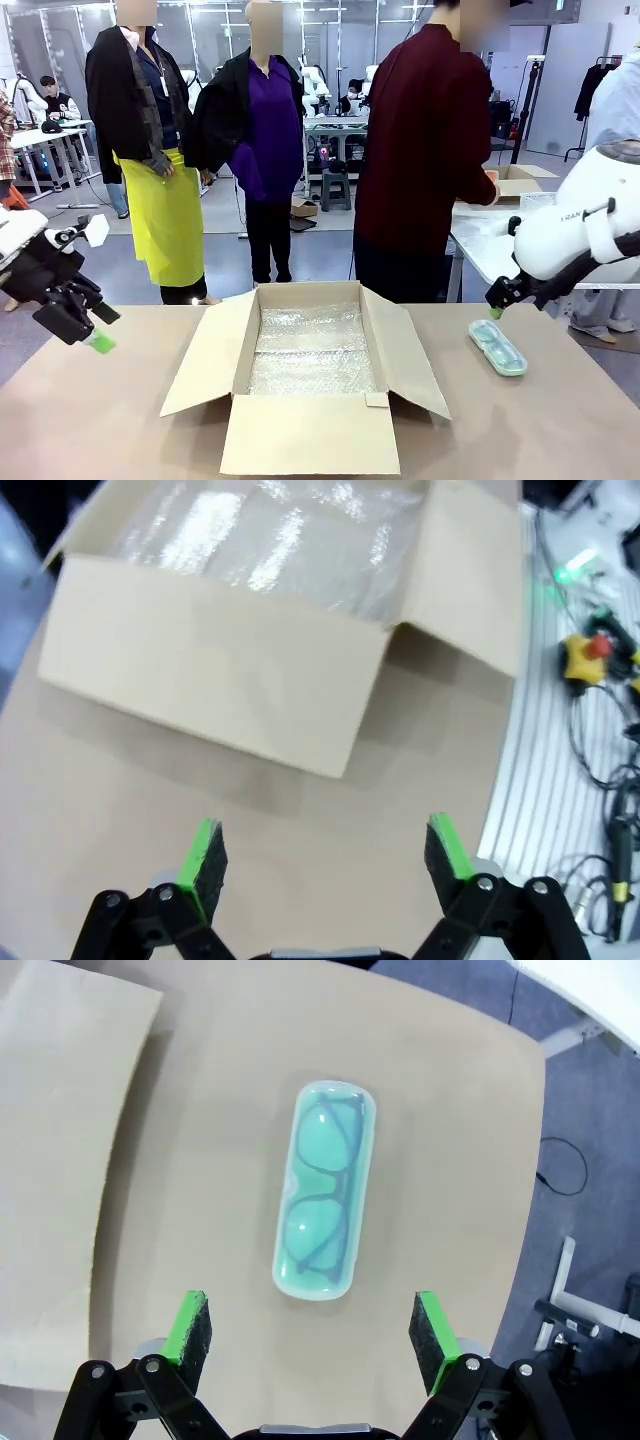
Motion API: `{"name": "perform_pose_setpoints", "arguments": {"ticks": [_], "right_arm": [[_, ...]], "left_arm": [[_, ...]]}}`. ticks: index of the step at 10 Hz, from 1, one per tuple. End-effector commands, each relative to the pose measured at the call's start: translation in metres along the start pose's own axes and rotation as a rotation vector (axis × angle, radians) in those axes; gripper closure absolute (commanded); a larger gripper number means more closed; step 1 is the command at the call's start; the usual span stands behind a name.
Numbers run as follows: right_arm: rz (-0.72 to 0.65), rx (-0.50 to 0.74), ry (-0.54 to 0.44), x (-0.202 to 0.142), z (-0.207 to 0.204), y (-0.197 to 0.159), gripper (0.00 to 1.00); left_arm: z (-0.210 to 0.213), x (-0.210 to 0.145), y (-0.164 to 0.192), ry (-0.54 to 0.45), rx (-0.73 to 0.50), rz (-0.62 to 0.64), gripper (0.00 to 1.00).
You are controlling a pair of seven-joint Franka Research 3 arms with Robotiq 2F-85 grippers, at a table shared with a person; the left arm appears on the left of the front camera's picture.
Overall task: Pack the glasses set securely to prepare it for shipping.
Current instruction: Place the Glasses case inside the Package Box.
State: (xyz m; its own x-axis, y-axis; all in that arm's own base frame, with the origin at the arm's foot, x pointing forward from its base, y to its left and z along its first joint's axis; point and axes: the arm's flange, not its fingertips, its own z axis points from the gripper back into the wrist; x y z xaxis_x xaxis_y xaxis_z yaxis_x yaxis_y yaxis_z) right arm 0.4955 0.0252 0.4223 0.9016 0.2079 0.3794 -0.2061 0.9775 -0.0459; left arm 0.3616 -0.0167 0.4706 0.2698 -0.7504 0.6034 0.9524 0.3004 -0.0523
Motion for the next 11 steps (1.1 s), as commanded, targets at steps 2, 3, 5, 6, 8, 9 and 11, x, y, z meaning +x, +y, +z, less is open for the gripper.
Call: {"name": "perform_pose_setpoints", "arguments": {"ticks": [2, 3, 5, 6, 8, 9, 11], "right_arm": [[-0.037, -0.035, 0.054, 0.009, -0.016, -0.002, 0.00], [-0.048, -0.025, 0.062, 0.009, -0.025, -0.005, 0.00], [-0.062, -0.019, 0.088, 0.012, -0.041, -0.008, 0.00], [-0.063, -0.016, 0.083, 0.015, -0.051, -0.006, 0.00], [-0.041, -0.025, 0.101, 0.020, -0.069, -0.006, 0.00], [-0.043, -0.019, 0.091, 0.024, -0.073, -0.006, 0.00], [-0.037, 0.001, 0.100, 0.011, -0.062, -0.008, 0.00]], "left_arm": [[0.007, -0.004, 0.007, -0.060, -0.039, -0.003, 0.00], [0.000, 0.000, -0.002, -0.028, -0.031, -0.025, 0.00], [0.000, 0.000, -0.002, -0.028, -0.031, -0.025, 0.00], [0.000, 0.000, -0.002, -0.028, -0.031, -0.025, 0.00], [0.000, 0.000, -0.002, -0.028, -0.031, -0.025, 0.00], [0.000, 0.000, -0.002, -0.028, -0.031, -0.025, 0.00], [0.000, 0.000, -0.002, -0.028, -0.031, -0.025, 0.00]]}}
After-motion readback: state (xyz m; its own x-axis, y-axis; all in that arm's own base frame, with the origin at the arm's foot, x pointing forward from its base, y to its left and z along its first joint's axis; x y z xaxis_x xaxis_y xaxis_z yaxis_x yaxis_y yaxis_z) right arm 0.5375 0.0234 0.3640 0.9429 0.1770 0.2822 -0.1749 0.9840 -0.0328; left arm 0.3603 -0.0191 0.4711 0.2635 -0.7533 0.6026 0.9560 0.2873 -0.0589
